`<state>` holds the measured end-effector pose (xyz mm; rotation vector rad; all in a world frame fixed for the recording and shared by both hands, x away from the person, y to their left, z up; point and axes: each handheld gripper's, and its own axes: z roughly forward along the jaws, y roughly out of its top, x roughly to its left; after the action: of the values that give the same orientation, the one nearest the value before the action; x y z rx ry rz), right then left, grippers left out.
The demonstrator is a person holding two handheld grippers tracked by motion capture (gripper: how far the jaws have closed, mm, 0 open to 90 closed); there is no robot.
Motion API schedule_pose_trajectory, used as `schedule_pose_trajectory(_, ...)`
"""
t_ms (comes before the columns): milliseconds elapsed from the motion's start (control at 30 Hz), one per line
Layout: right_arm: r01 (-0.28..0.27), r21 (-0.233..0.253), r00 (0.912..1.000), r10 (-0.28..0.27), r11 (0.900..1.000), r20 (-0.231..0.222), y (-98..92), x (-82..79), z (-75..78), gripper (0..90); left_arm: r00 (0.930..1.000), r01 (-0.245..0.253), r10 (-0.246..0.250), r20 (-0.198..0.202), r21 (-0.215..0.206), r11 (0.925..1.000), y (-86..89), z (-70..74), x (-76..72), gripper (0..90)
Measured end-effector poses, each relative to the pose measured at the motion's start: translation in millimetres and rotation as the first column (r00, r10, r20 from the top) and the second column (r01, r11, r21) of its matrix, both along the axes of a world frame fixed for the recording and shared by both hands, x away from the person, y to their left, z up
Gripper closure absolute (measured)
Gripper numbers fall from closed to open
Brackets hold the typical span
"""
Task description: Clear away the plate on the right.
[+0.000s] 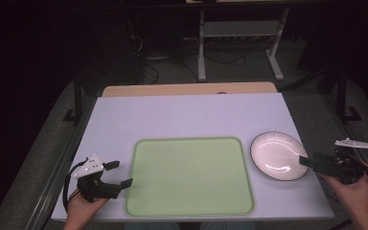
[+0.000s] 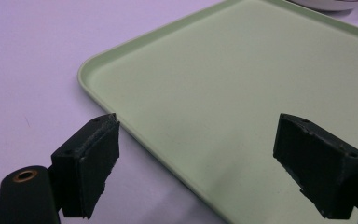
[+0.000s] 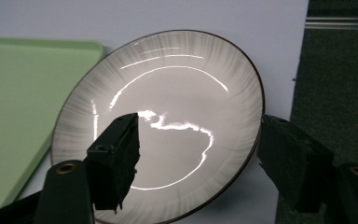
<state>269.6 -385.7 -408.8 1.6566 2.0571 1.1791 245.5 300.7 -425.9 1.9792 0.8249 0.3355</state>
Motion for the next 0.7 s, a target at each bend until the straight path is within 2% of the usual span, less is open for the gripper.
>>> schedule_pose_trajectory(167, 0.033, 0.017, 0.9969, -0.031, 0.999, -0.072, -4.0, 18.6, -6.4, 32.7, 1.0, 0.002, -0.002, 0.001, -0.001, 1.0, -0.2, 0.3, 0.0, 14.4)
schedule_pose_trajectory(333, 0.067, 0.034, 0.9923, -0.063, 0.997, -0.107, -9.2, 29.8, -8.2, 34.7, 1.0, 0.001, -0.001, 0.002, -0.001, 1.0, 0.1, 0.3, 0.1, 14.4)
schedule_pose_trajectory(500, 0.112, 0.053, 0.9832, -0.103, 0.992, -0.15, -15.3, 40.9, -11.7, 39.9, 1.0, 0.002, -0.002, 0.002, -0.002, 1.0, 0.0, 0.4, 0.1, 14.4)
schedule_pose_trajectory(600, 0.145, 0.055, 0.9729, -0.132, 0.988, -0.19, -16.8, 46.2, -15.6, 45.8, 1.0, 0.003, -0.003, 0.002, -0.001, 1.0, 0.1, 0.4, 0.1, 14.4)
schedule_pose_trajectory(700, 0.187, 0.083, 0.956, -0.162, 0.979, -0.244, -19.2, 49.9, -19.6, 53.9, 1.0, 0.004, -0.004, 0.003, -0.001, 1.0, 0.1, 0.3, 0.1, 14.5)
